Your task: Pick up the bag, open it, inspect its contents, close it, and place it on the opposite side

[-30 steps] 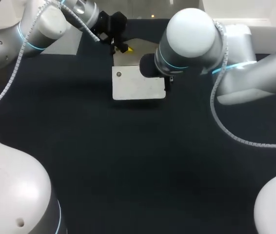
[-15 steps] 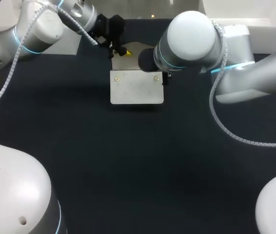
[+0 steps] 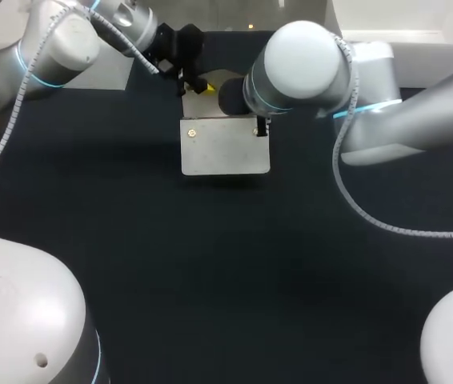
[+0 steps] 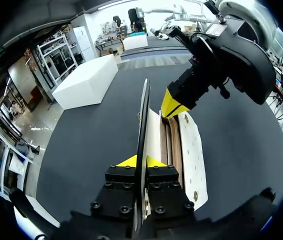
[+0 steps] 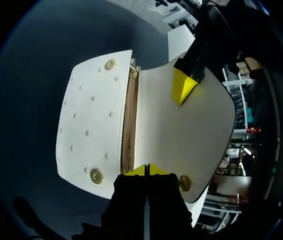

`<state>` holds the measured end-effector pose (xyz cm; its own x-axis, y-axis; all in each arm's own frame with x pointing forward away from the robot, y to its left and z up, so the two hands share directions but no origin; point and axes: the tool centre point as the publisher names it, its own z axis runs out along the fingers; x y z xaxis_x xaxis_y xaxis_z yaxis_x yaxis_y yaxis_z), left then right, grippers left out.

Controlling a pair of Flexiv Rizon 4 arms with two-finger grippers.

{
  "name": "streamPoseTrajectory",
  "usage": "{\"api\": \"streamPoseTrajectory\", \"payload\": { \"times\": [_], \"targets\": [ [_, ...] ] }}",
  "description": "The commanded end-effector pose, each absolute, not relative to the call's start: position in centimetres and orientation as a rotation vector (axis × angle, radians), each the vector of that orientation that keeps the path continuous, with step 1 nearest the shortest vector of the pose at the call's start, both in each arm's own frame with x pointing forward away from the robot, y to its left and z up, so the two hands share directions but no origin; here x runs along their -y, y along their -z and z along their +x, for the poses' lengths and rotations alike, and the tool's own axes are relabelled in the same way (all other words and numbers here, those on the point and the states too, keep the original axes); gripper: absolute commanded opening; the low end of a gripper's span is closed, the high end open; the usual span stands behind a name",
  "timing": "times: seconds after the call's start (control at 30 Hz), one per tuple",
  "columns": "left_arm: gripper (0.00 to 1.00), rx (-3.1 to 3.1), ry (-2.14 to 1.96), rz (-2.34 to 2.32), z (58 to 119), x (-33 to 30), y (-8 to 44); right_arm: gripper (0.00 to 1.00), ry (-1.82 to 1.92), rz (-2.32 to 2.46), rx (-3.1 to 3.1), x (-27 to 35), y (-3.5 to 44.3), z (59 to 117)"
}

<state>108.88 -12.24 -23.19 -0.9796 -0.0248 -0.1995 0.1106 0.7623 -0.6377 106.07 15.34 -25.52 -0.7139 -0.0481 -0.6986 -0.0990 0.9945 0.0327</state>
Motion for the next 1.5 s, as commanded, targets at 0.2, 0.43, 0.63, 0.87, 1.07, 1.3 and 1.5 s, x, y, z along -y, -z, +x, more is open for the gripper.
{"api": "streamPoseTrajectory", "payload": {
  "times": [0.2,0.43,0.63,0.87,1.07,1.3,1.5],
  "targets": [
    [0.00,-2.756,1.047,0.046,108.7,12.0,22.5,0.00,-0.079,-0.090,-2.404,-15.7,27.4,106.7],
    [0.00,-2.749,1.072,-0.004,108.9,11.9,22.5,0.00,-0.083,-0.077,-2.431,-15.7,28.3,105.9],
    [0.00,-2.742,1.094,-0.037,109.0,11.8,22.6,0.00,-0.103,-0.063,-2.446,-15.9,28.7,104.8],
    [0.00,-2.748,1.130,-0.031,108.8,12.1,22.6,0.00,-0.115,-0.068,-2.459,-16.3,29.2,104.4],
    [0.00,-2.745,1.153,-0.017,108.4,12.2,22.1,0.00,-0.114,-0.075,-2.460,-16.7,29.3,104.9],
    [0.00,-2.744,1.174,0.012,108.1,12.1,21.8,0.00,-0.077,-0.077,-2.469,-16.7,29.8,105.8],
    [0.00,-2.762,1.214,0.040,108.1,12.1,21.8,0.00,-0.061,-0.090,-2.504,-16.5,30.7,105.9]
  ]
}}
